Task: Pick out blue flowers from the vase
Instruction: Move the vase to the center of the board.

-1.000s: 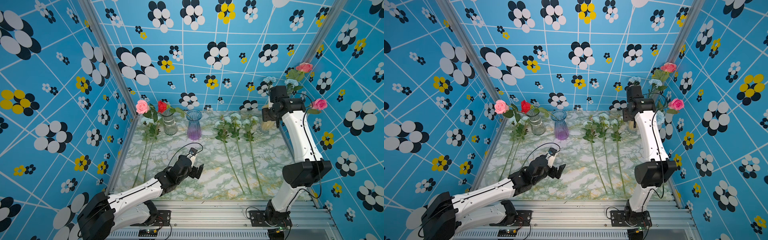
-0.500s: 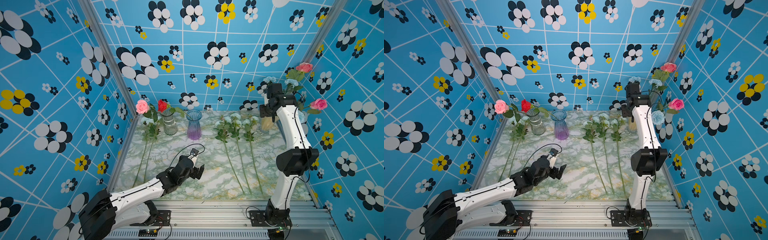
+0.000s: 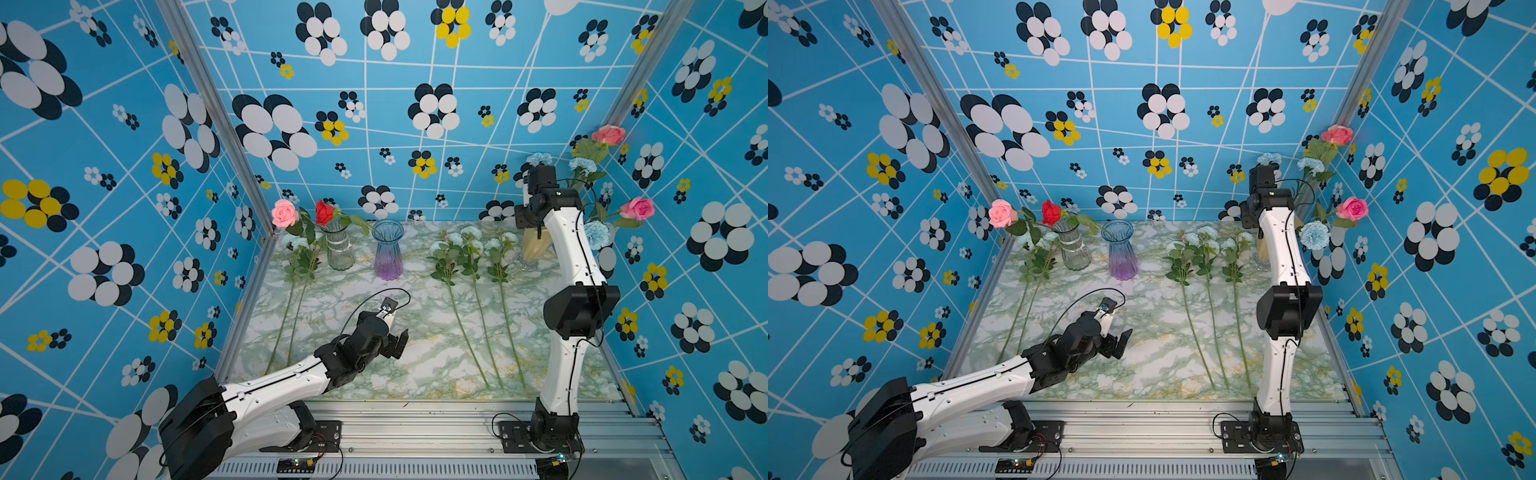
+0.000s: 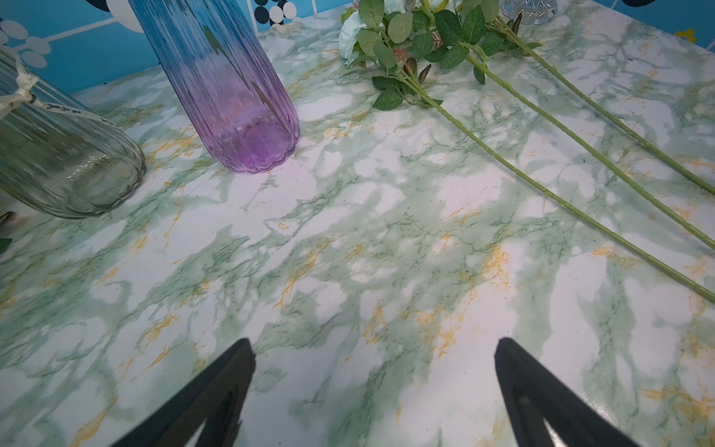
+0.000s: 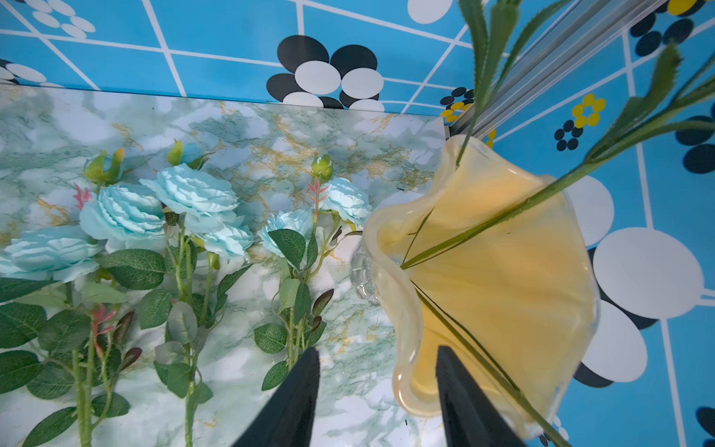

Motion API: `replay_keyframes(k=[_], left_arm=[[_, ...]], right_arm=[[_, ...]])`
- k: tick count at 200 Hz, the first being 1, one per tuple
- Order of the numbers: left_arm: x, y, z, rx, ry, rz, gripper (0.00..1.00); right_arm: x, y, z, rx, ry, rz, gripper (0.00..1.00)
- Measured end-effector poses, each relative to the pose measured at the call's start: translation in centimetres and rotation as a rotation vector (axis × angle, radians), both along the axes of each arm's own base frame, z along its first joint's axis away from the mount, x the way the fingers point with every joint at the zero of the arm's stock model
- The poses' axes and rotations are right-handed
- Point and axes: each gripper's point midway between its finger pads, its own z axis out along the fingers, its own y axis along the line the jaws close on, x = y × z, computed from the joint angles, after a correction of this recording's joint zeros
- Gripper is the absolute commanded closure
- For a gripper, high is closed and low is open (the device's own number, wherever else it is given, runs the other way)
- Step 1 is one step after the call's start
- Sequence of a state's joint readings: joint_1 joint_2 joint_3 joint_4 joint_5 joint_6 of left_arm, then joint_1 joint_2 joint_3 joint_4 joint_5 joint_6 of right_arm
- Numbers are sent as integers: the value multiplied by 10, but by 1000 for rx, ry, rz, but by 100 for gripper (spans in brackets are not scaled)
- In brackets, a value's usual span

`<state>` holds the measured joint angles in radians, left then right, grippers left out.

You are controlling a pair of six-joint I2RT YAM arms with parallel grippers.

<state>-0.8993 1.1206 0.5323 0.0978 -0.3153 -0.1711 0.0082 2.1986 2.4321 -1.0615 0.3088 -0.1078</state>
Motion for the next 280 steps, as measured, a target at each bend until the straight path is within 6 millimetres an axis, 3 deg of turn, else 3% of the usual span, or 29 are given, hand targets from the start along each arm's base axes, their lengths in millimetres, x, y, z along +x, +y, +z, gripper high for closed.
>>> replay_keyframes(k=[32, 99, 180, 207, 280], left_arm=[[2, -2, -2, 10, 8, 0, 0], [4, -5, -3, 20, 16, 0, 0], [4, -5, -3, 20, 16, 1, 0], [4, -5, -3, 20, 16, 1, 0], [4, -5, 0, 15, 11, 1, 0]], right_arm=[[4, -6, -20, -27, 43, -13, 50], [9, -12, -34, -59, 67, -28, 54], [9, -27, -33, -126, 72, -59, 86], [6, -20, -36, -100, 88, -51, 100], [-6, -21, -37, -99, 122, -82, 100]])
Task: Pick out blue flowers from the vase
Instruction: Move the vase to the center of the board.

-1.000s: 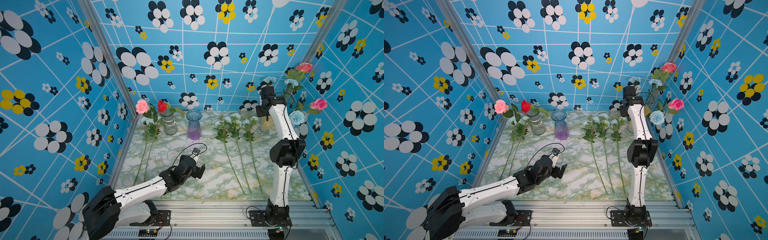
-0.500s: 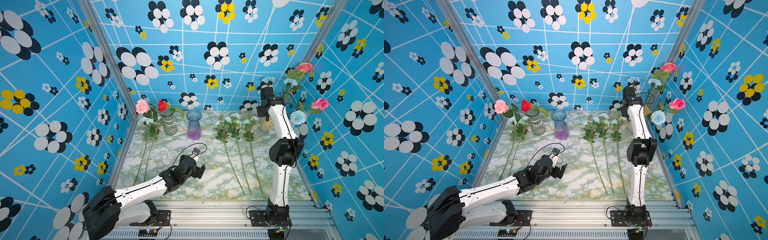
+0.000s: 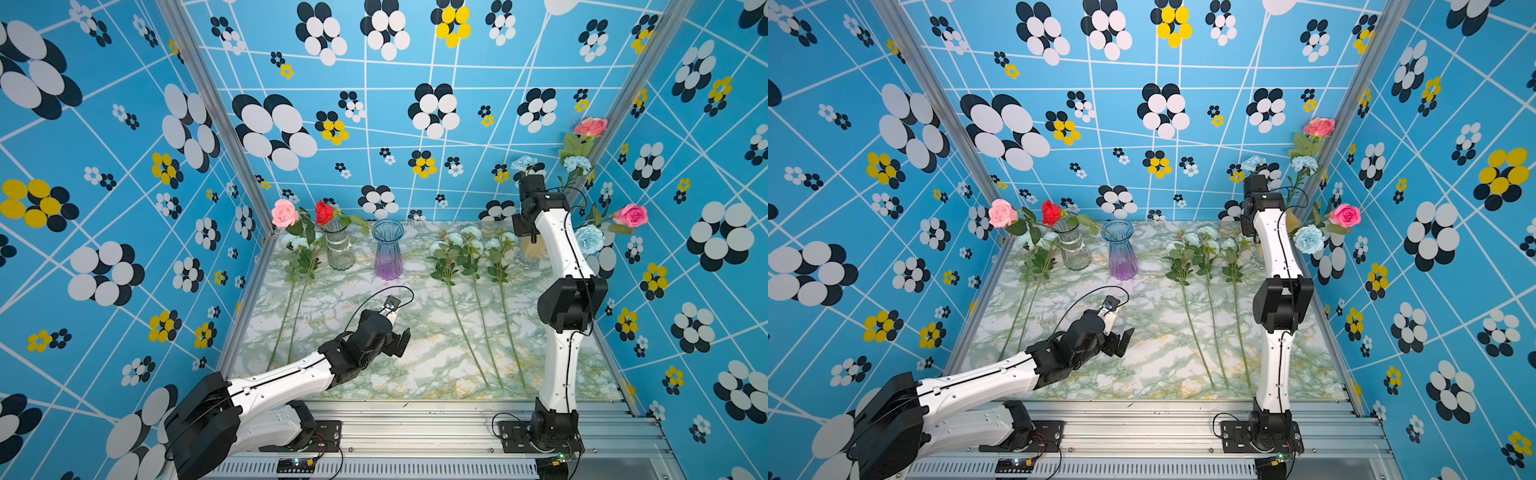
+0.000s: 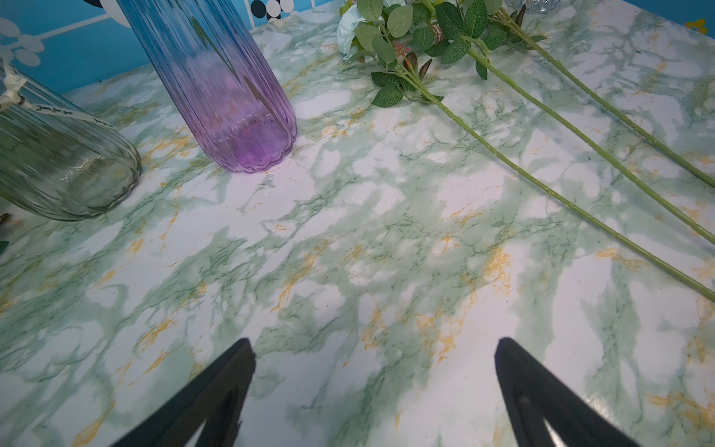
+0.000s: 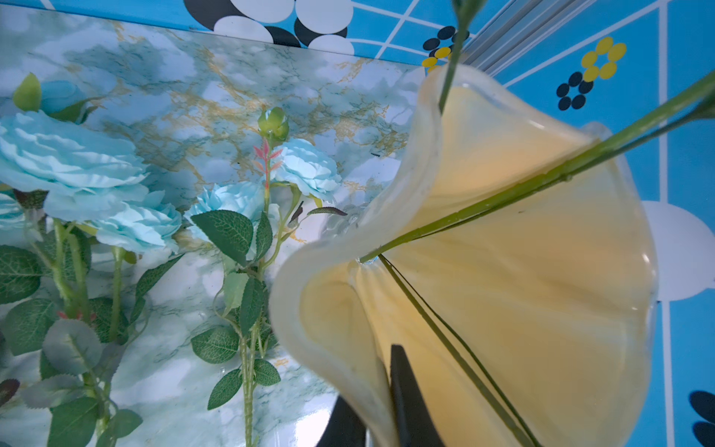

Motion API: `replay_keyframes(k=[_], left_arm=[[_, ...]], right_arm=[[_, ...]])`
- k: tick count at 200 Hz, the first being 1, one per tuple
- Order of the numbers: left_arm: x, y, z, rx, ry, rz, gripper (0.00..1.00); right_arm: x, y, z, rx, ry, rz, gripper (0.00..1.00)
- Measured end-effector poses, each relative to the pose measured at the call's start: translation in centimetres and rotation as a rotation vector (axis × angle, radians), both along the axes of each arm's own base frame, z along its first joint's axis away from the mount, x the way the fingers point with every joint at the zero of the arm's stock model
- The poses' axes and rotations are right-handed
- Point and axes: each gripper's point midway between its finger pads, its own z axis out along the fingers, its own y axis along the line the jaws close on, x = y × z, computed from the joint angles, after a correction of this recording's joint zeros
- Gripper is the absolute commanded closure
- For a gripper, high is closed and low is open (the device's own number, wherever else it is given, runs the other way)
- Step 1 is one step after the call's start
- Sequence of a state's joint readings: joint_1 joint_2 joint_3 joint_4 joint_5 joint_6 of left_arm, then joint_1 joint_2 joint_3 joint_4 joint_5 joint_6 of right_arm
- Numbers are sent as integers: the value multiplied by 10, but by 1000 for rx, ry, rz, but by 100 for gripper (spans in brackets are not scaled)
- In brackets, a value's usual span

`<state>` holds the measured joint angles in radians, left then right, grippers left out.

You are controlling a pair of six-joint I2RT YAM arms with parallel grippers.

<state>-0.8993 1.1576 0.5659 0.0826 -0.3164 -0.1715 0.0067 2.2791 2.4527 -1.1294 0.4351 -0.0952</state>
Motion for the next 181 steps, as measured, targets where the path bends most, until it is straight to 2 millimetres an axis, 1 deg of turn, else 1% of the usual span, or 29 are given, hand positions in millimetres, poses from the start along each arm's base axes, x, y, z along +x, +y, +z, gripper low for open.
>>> replay_keyframes(k=[54, 71, 103, 132, 156, 181], left_arm=[[0, 1, 4, -8, -11, 5, 0], [0, 1, 5, -10, -12, 5, 0], [0, 2, 6, -13, -15, 5, 0], [0, 2, 6, -13, -15, 5, 0], [0, 2, 6, -12, -15, 5, 0], [0, 2, 6, -13, -15, 5, 0]], right_arm=[[-29, -1, -1, 10, 78, -33, 100], [-43, 0, 0, 17, 106, -42, 100], [-75, 7, 1, 26, 188, -53, 100], [-97, 21, 4, 28, 249, -41, 100], [-107, 37, 5, 26, 277, -14, 100], [-119, 57, 10, 22, 287, 28, 100]])
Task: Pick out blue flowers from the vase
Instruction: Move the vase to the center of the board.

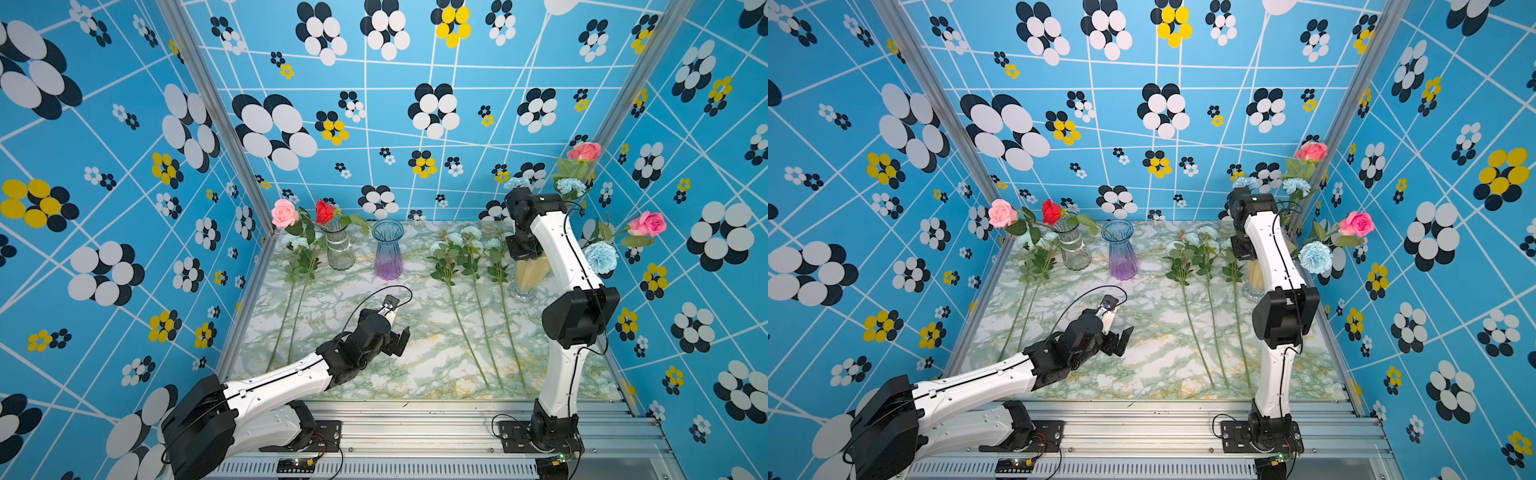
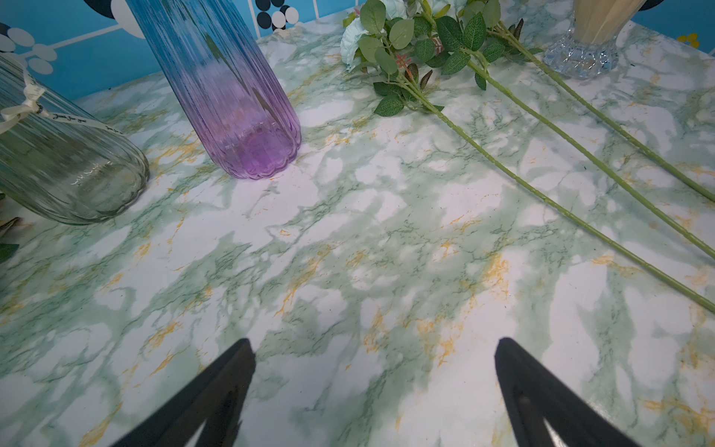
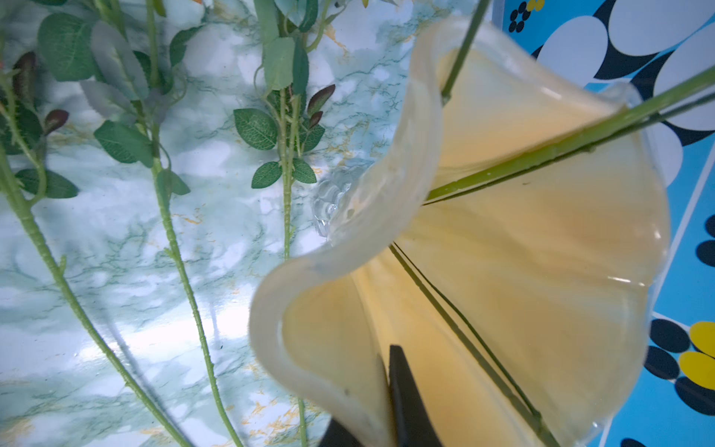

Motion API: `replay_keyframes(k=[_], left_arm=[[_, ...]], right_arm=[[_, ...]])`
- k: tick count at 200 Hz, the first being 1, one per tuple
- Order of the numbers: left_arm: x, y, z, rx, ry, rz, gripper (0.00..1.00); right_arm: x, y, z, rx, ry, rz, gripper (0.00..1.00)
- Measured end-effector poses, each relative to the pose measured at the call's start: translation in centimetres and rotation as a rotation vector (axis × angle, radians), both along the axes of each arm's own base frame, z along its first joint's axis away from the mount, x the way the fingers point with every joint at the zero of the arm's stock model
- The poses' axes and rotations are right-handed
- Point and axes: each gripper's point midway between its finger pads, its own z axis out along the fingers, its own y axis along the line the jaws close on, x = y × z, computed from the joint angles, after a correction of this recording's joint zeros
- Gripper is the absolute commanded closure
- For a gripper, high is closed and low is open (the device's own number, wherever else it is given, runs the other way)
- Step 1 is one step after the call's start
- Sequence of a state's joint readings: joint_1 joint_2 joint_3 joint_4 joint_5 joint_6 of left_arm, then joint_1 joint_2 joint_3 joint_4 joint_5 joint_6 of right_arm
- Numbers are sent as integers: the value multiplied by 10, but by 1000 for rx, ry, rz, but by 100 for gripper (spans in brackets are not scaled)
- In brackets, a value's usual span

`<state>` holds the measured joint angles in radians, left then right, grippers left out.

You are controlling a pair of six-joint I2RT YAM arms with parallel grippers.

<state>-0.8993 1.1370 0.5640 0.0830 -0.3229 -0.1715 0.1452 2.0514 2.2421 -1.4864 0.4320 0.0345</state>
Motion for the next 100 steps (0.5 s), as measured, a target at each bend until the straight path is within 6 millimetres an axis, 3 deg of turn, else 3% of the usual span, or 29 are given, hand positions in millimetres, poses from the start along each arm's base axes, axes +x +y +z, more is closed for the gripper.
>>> replay_keyframes(k=[46, 100], left_arm=[[0, 0, 0, 0, 0, 0, 1], [0, 1, 0, 2, 1, 4, 1]], right_arm=[[-24, 31, 29, 10, -53, 81, 100], [-56, 47, 73, 28, -165, 146, 100]])
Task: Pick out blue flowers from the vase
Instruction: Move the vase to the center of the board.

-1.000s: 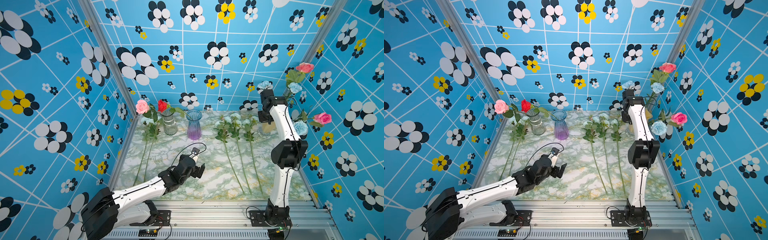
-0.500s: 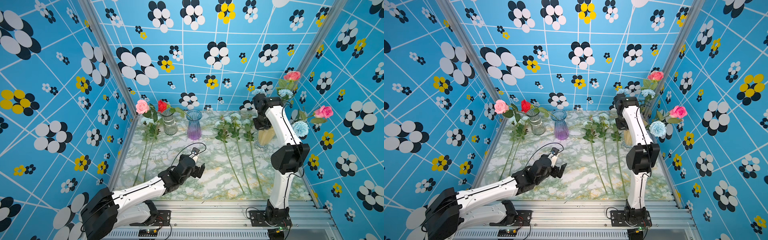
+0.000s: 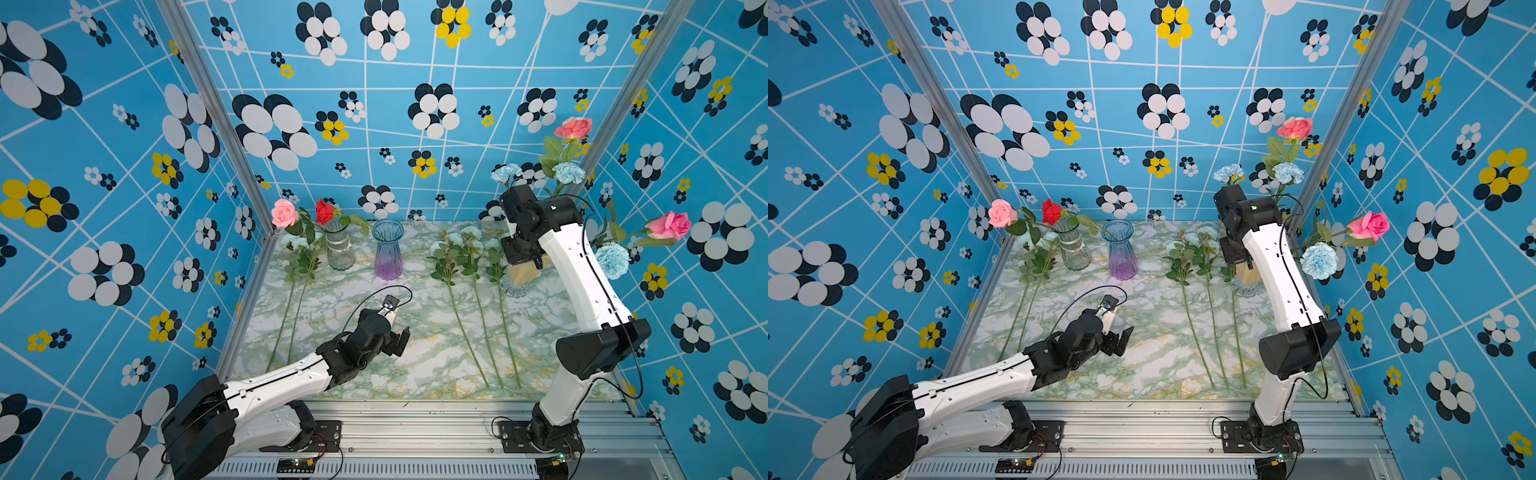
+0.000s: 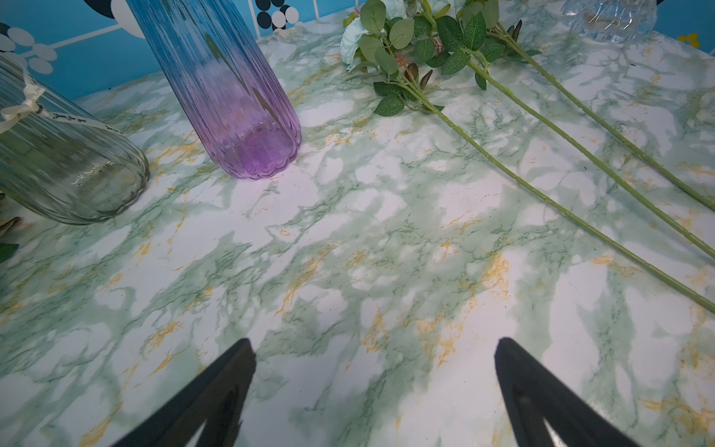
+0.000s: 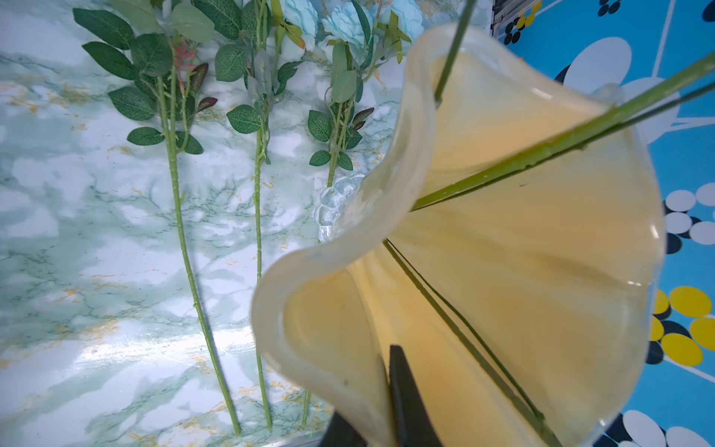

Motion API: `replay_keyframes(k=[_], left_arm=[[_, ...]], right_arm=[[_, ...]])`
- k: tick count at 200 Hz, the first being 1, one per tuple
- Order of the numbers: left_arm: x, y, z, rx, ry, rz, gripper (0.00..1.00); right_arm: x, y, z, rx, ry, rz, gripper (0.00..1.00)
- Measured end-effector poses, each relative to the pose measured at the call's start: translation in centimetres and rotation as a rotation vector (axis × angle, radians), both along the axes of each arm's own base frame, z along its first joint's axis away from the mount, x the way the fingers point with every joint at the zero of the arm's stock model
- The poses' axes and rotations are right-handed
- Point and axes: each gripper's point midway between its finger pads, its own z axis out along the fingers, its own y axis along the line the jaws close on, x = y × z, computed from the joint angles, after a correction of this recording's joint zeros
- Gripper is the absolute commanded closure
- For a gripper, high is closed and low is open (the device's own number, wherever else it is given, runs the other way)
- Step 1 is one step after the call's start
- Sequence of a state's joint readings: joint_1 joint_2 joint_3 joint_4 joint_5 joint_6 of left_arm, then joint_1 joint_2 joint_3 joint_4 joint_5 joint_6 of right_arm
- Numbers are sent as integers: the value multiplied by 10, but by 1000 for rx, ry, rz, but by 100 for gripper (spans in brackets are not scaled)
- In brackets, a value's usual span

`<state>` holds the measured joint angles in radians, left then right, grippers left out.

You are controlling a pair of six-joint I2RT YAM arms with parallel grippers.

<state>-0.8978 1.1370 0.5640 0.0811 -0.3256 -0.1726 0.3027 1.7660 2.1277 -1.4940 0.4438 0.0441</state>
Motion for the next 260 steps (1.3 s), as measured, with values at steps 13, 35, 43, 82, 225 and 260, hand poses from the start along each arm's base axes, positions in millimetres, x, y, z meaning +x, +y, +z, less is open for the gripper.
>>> replay_keyframes(k=[13, 35, 43, 82, 225, 260], left_arm=[[2, 4, -1, -2, 7, 19, 1], [13, 25, 7, -56, 17, 100, 1], [17, 37, 13, -96, 13, 138, 1], [23, 91, 22, -272, 30, 290, 1], [9, 105, -5, -338, 162, 315, 3], [9, 104, -5, -339, 164, 313, 5]], right_arm=[[-10, 8, 3, 13, -10, 27, 100], [-27, 28, 4, 51, -11, 91, 100], [-32, 37, 3, 65, -6, 114, 100], [-48, 76, -6, 126, -10, 228, 100], [-71, 178, -50, 161, -53, 471, 100], [-78, 190, -58, 156, -52, 504, 100]])
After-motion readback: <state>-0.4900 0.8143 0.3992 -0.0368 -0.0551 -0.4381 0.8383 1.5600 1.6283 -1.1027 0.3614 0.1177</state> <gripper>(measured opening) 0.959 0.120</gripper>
